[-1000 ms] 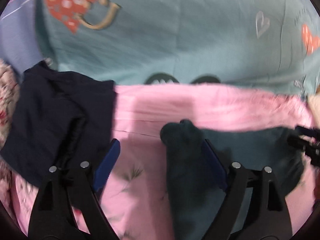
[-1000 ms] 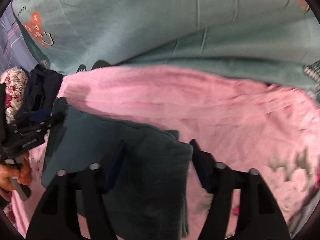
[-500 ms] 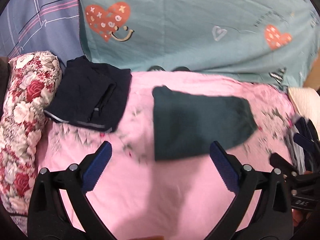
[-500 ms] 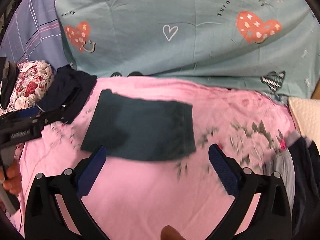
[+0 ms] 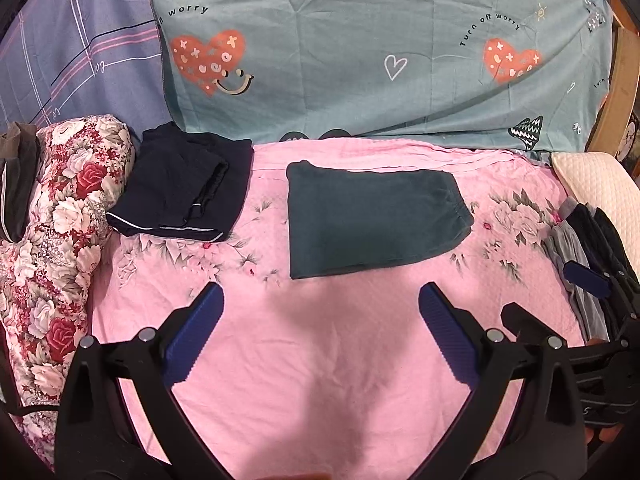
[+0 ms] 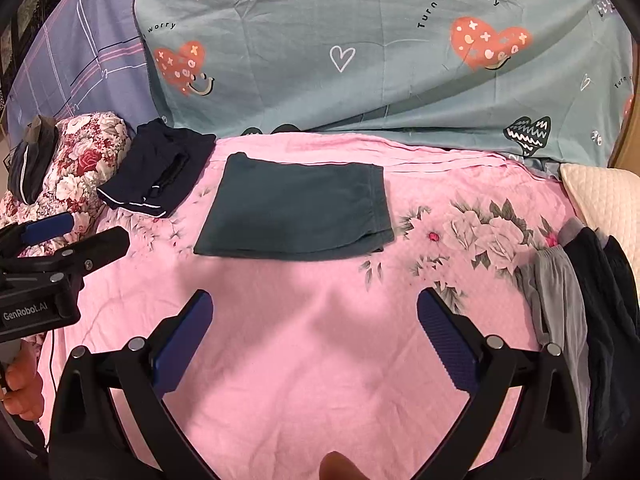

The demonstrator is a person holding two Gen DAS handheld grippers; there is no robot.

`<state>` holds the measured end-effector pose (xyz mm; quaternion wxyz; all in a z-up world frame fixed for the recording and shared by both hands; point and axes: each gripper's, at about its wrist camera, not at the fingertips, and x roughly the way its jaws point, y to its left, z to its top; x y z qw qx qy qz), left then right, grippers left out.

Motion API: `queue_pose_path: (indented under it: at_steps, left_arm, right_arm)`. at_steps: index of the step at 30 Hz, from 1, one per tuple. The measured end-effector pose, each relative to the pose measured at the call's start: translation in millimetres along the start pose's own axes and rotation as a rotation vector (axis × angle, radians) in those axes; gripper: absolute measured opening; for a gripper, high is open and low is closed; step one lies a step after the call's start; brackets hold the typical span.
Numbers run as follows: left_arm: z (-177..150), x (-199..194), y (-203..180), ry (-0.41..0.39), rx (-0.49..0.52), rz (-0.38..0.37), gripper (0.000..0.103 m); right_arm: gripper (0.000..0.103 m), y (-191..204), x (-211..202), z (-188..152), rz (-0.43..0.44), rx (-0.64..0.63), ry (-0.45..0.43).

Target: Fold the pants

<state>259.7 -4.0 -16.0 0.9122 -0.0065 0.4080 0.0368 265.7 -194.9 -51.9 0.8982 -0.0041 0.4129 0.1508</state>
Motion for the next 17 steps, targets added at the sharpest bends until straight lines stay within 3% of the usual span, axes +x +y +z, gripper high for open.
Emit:
queue_pose_path:
  at_steps: [17]
  left_arm:
    - [4.8, -6.6, -2.4, -0.009, -0.005, -0.029, 0.1]
  right_arm:
    - [0.102, -1.1, -8.8, 2.9, -0.012, 0.016, -0.012]
